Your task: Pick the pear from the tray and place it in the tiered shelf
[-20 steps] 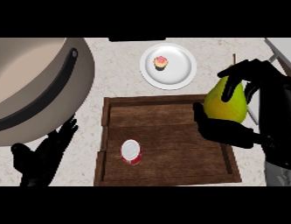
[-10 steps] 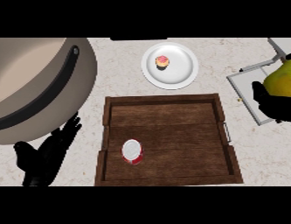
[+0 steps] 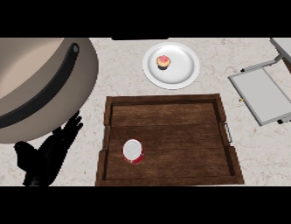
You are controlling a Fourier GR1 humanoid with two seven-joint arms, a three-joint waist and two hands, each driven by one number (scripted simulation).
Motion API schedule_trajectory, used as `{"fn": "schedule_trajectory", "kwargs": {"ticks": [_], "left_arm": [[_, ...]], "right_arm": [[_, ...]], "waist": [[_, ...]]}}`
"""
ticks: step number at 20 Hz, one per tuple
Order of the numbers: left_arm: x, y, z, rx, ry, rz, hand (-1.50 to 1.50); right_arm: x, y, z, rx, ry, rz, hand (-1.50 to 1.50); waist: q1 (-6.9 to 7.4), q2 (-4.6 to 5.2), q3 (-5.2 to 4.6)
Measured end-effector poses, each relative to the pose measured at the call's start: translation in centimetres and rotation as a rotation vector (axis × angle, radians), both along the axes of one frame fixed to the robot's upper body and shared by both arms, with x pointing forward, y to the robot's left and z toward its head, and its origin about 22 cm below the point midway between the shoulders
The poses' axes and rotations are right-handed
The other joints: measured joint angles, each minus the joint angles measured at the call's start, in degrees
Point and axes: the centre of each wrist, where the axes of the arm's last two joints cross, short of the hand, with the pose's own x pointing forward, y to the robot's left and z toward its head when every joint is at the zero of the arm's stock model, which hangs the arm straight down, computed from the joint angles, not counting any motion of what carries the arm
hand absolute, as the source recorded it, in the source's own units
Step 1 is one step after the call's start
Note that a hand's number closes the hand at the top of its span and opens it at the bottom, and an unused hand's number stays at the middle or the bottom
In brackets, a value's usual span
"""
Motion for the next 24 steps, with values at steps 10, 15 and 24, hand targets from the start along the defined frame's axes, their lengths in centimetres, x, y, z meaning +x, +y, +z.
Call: {"fn": "schedule_trajectory", "kwargs": {"ticks": [10, 15, 24], "left_arm": [[0.2, -0.1, 0.0, -0.003, -0.005, -0.011, 0.0], [0.4, 0.0, 0.1, -0.005, -0.006, -0.026, 0.0], [0.7, -0.5, 0.2, -0.006, -0.018, -0.037, 0.0]], "right_arm": [[-0.3, -8.0, -1.7, 0.016, -0.013, -0.015, 1.5], [-0.6, -10.9, -2.2, 0.012, -0.035, -0.001, 1.5], [-1.2, -14.9, -3.8, 0.047, -0.093, -0.15, -1.5]], "waist": [[0.47, 0.08, 0.04], [1.08, -0.18, -0.36], [1.62, -0.13, -0.45]]}}
